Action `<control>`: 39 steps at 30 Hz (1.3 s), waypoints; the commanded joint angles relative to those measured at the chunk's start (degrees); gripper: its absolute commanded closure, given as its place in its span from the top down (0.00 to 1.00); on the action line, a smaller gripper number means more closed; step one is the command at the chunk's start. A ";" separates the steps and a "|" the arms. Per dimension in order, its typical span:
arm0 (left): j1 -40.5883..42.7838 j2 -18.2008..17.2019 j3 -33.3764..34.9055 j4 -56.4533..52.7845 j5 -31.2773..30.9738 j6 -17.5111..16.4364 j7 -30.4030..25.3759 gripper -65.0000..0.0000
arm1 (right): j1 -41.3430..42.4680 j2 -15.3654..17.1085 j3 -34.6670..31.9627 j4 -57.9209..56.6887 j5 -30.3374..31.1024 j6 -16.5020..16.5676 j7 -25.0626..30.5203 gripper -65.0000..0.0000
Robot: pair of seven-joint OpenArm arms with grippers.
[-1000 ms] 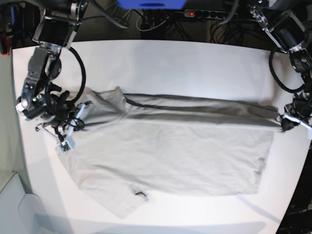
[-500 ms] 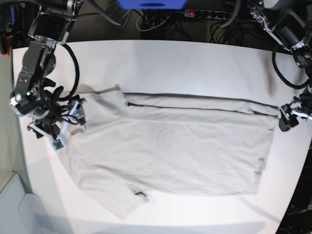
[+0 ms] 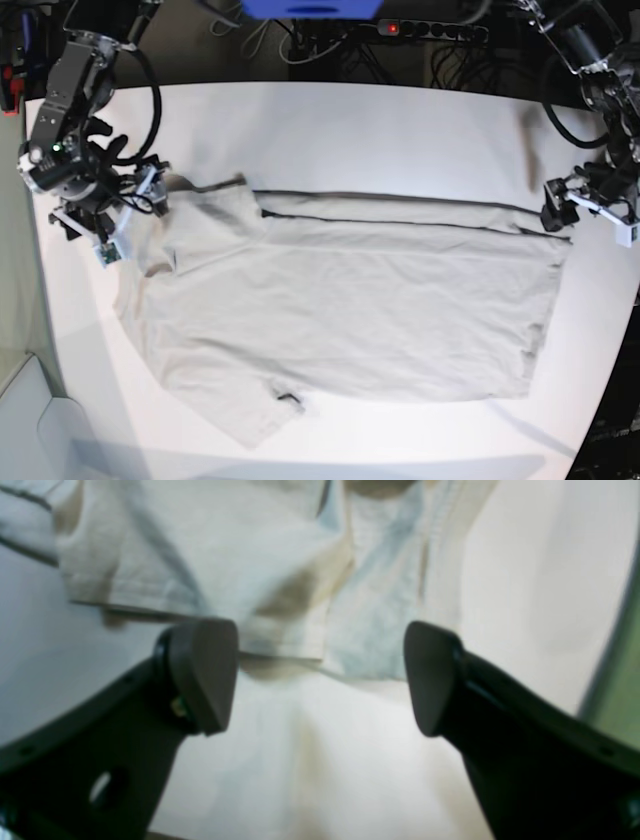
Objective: Layout the t-shirt on the table in an organized manner, then fold the t-shirt properly
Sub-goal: 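Fold the lifted t-shirt edge over onto the shirt body with both grippers, then open both grippers and hold them beside the folded edge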
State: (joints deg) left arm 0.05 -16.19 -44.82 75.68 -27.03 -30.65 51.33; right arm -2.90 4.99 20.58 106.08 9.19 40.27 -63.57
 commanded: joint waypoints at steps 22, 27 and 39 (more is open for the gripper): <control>-5.37 -4.78 0.29 -9.44 9.22 -6.75 -5.22 1.00 | 0.04 0.59 0.04 0.86 0.61 -0.27 1.11 0.80; -5.37 -5.05 4.42 -9.44 9.22 -6.75 -5.84 1.00 | 0.21 0.59 0.04 0.69 0.52 -0.27 1.11 0.80; -5.37 -5.92 9.52 -9.53 9.22 -6.75 -8.74 1.00 | 0.48 0.68 1.88 0.69 0.52 -0.27 1.11 0.80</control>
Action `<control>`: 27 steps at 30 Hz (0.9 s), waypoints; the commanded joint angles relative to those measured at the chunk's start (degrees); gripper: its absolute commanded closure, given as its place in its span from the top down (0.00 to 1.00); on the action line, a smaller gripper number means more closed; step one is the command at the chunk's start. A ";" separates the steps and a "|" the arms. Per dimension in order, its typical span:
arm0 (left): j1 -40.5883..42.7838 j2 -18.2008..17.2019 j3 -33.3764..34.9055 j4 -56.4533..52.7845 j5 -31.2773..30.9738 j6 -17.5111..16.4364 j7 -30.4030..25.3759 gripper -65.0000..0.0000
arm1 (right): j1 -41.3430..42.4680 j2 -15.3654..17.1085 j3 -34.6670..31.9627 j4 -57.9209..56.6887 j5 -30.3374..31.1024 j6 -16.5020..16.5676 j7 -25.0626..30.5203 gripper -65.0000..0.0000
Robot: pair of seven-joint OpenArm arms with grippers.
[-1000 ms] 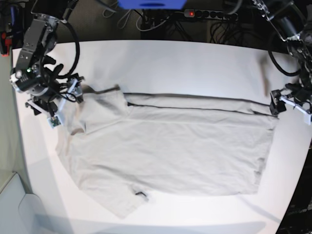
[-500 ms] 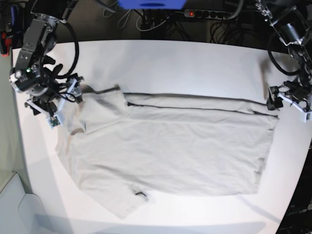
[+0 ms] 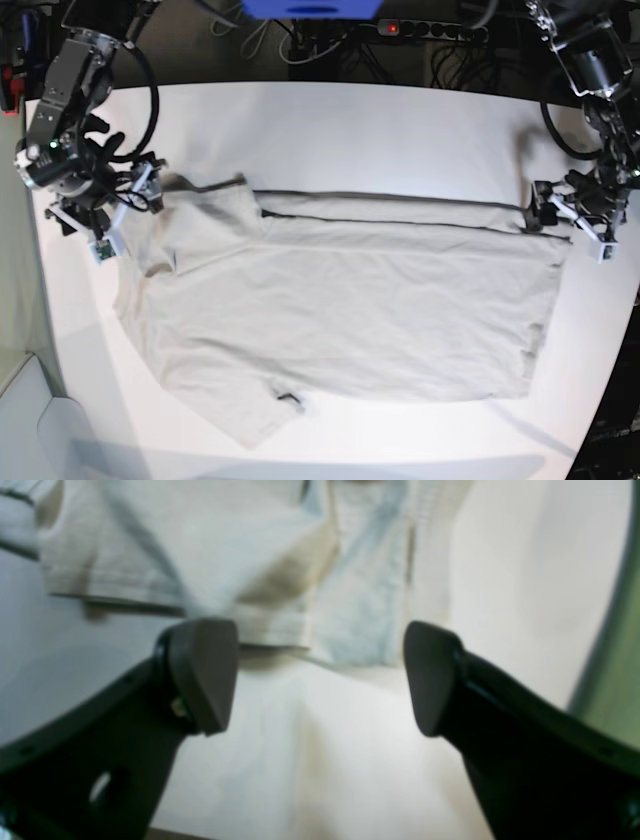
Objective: Layout the t-shirt on the table in an organized manner, then fold the t-shirt properly
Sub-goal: 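Open both grippers and hold them beside the folded edge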
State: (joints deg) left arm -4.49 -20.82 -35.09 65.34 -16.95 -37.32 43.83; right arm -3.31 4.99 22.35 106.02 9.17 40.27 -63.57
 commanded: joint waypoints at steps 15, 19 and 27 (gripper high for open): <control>-2.76 -3.40 -0.38 -3.50 -0.85 -0.35 -1.42 0.85 | 1.16 0.76 0.38 0.75 0.55 -0.27 1.11 0.80; -2.76 -3.58 -0.38 -3.58 -0.85 -0.53 -1.42 0.84 | 1.16 0.76 0.38 0.75 0.55 -0.27 1.11 0.80; -2.85 -3.66 -0.21 -3.58 -0.85 -0.61 -1.42 0.83 | 0.98 0.76 0.38 0.75 0.55 -0.27 1.11 0.80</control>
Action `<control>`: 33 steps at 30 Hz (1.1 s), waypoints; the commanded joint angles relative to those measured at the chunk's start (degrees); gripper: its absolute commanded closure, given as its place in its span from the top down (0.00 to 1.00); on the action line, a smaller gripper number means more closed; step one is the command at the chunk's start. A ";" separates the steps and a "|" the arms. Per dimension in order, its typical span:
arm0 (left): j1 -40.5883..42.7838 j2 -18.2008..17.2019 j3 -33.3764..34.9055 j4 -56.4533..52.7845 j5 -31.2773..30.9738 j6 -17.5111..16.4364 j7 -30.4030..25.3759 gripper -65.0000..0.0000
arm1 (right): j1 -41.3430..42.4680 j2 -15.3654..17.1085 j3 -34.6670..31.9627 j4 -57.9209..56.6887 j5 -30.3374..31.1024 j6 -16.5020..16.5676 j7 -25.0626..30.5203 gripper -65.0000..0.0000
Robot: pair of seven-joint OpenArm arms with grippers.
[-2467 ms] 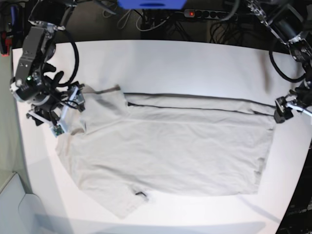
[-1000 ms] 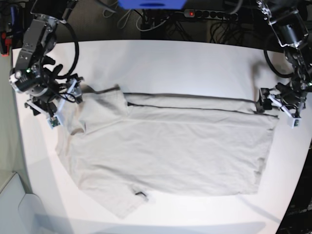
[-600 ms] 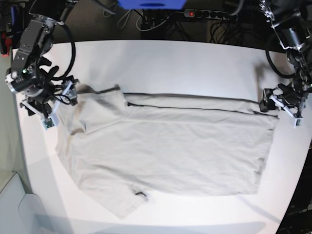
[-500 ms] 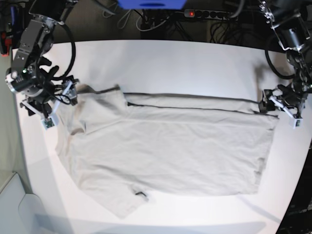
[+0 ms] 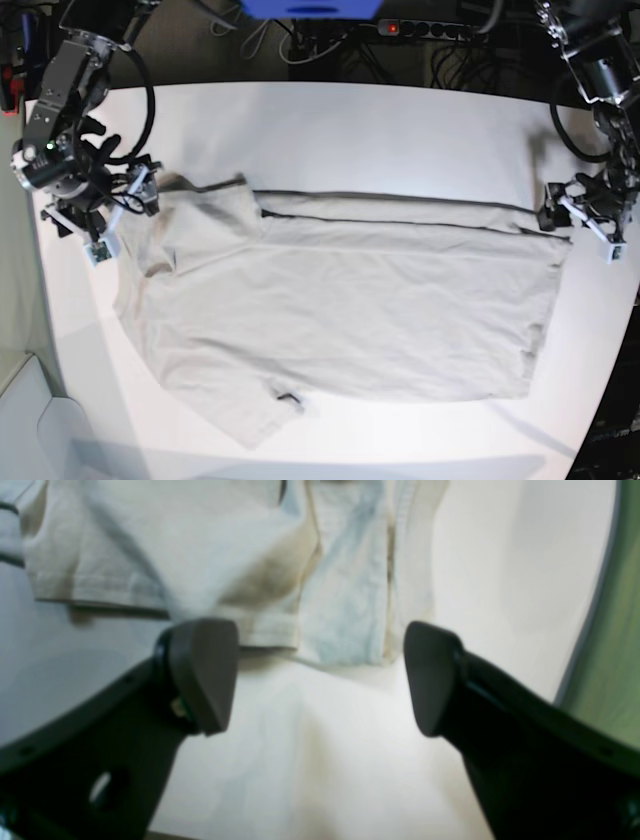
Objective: Layout the t-shirt on the table in an organized manner, then fold the t-shirt properly
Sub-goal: 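Open both grippers and hold them beside the folded edge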
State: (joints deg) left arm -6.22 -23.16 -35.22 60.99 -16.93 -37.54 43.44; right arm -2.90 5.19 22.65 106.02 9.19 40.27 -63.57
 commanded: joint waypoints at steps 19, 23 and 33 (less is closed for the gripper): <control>-3.50 -0.80 -0.43 0.77 7.21 -0.13 -1.11 0.76 | 0.13 1.27 0.16 0.75 0.52 -0.27 1.11 0.80; -3.50 -0.80 -0.43 0.77 7.30 -0.48 -1.11 0.75 | 0.13 1.27 0.16 0.75 0.52 -0.27 1.11 0.80; -4.90 -0.80 -0.16 0.59 7.48 -0.48 -1.11 0.75 | 0.13 1.27 0.16 0.75 0.52 -0.27 1.11 0.80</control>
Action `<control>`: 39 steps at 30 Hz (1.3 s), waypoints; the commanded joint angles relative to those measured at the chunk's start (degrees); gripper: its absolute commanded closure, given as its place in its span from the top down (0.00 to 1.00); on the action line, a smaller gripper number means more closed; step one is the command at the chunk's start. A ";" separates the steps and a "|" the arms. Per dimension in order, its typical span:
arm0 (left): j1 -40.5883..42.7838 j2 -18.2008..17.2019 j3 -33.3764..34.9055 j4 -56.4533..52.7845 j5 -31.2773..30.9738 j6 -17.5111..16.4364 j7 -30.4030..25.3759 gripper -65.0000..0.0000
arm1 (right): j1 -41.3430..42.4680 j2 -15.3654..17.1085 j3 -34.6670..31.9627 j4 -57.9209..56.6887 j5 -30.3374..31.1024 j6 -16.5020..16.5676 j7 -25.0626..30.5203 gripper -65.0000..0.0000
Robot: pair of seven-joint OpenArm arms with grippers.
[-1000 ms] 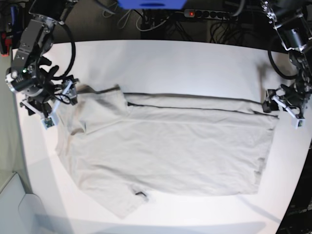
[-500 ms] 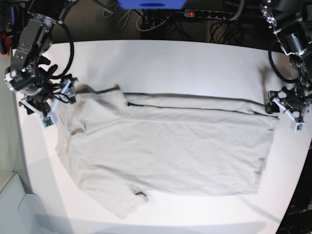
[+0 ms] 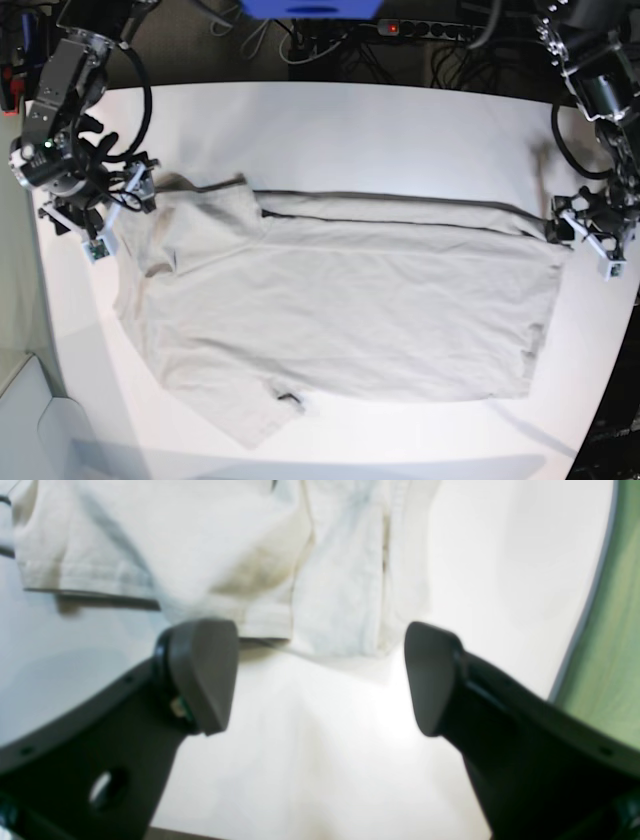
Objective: Layout the t-shirt on the table in an organized manner, then fold the t-shirt properly
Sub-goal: 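Open both grippers and hold them beside the folded edge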
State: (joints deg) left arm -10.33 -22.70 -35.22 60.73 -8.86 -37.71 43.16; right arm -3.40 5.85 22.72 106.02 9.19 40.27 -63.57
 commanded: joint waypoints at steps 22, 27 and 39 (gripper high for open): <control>-0.88 -1.52 -0.43 -3.19 -0.68 -0.22 -3.02 0.35 | 0.72 0.61 0.09 0.75 0.52 -0.27 1.11 0.80; -0.88 -1.70 -0.43 -6.88 -0.76 -0.31 -6.63 0.35 | 0.63 0.70 0.09 0.75 0.52 -0.27 1.11 0.80; -0.88 -1.61 -0.51 -6.62 -0.94 -0.40 -6.63 0.36 | 0.54 0.70 0.09 0.93 0.52 -0.27 1.02 0.80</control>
State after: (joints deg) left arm -10.37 -23.18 -35.53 53.67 -9.67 -37.76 36.56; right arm -3.42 5.87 22.72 105.97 9.19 40.27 -63.59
